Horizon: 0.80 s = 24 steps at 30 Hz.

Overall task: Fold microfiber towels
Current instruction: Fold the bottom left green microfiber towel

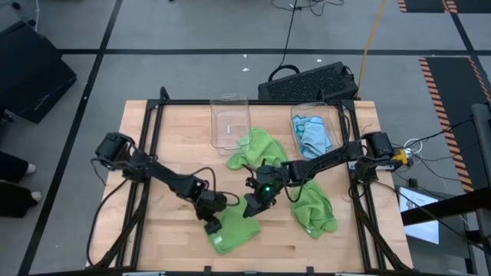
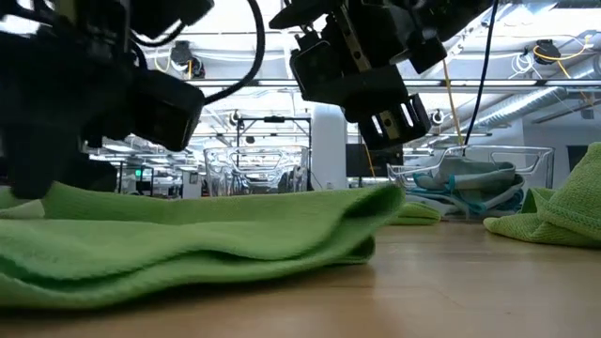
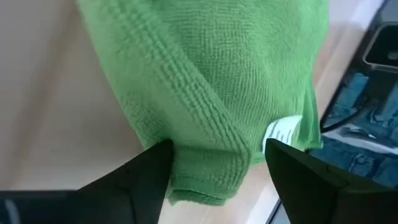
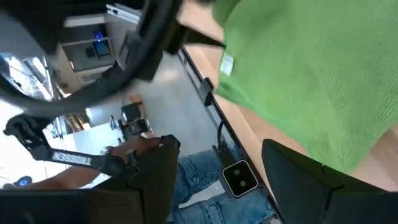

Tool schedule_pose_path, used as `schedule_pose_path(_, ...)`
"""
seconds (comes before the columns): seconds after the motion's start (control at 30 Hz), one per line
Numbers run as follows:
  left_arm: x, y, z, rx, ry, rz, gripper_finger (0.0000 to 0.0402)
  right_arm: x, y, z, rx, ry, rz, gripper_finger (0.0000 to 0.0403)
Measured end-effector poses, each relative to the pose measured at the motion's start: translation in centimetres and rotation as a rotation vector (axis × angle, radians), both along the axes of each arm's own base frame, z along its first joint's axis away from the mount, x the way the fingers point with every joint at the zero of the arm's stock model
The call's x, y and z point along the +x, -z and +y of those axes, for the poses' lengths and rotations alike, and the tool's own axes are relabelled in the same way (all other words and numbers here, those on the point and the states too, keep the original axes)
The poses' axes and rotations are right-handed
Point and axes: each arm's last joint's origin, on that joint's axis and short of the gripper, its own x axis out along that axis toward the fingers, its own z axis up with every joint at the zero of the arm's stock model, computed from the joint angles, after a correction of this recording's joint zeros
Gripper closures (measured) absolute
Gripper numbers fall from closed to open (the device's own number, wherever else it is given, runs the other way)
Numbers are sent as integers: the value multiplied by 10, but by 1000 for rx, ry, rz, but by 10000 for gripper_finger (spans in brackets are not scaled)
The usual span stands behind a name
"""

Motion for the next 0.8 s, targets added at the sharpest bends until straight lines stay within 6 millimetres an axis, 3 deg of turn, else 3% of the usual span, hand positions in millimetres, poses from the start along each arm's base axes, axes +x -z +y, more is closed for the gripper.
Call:
schedule_pose_path(0.17,-1,11,-14,33,59,-35,199,0,-1,5,8,-9,-9,177)
schedule_pose_path(0.4,-5,13,-20,176,26,-86,383,-1,0,5,-13,-38,-25,177)
schedule_pose_path(0.63,-5,8,-16,224,-15,-108,394,0,-1,0,2,-63,-37,177)
schedule_pose_path(0.8,-17,-16,-5,395,-45,-107,396,0,-13,-13,-35,-26,-97,177)
